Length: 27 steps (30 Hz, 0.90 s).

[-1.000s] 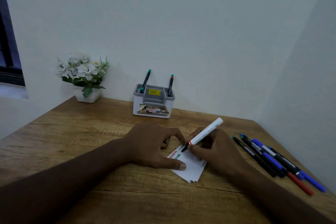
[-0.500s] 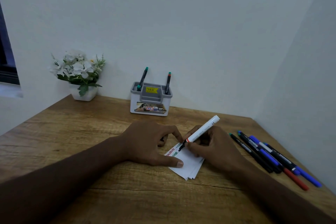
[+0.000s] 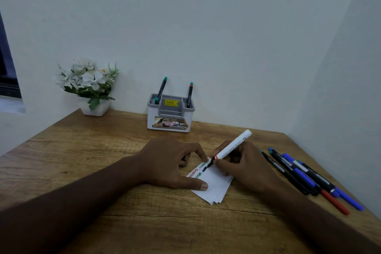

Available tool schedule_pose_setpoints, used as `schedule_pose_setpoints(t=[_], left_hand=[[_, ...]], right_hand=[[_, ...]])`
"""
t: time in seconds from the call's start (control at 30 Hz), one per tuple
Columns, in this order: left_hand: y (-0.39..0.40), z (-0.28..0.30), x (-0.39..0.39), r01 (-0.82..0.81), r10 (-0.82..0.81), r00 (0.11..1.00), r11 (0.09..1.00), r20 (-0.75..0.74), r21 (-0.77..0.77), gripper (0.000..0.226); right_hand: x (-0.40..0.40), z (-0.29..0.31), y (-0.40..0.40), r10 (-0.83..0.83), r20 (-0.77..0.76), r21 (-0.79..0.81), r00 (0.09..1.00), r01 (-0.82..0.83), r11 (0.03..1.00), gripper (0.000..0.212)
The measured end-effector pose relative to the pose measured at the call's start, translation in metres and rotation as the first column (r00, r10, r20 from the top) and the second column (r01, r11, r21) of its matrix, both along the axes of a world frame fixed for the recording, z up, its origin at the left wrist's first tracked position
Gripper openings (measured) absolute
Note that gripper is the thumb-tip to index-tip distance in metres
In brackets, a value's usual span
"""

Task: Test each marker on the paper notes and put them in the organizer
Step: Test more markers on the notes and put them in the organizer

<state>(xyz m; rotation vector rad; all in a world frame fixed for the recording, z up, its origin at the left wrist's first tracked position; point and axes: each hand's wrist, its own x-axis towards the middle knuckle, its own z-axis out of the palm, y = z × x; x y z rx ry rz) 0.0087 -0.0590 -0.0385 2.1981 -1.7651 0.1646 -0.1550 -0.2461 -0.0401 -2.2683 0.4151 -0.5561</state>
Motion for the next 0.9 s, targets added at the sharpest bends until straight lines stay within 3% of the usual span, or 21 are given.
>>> schedule_pose_setpoints(t=[0.9], left_hand=[[-0.0007, 0.0006, -0.0003, 0.007, -0.007, 1.0, 1.0, -0.014, 0.004, 0.076]], right_hand=[[0.0012, -0.0004, -0.0056, -0.077, 0.013, -0.008, 0.997, 0.077, 0.997, 0.007]])
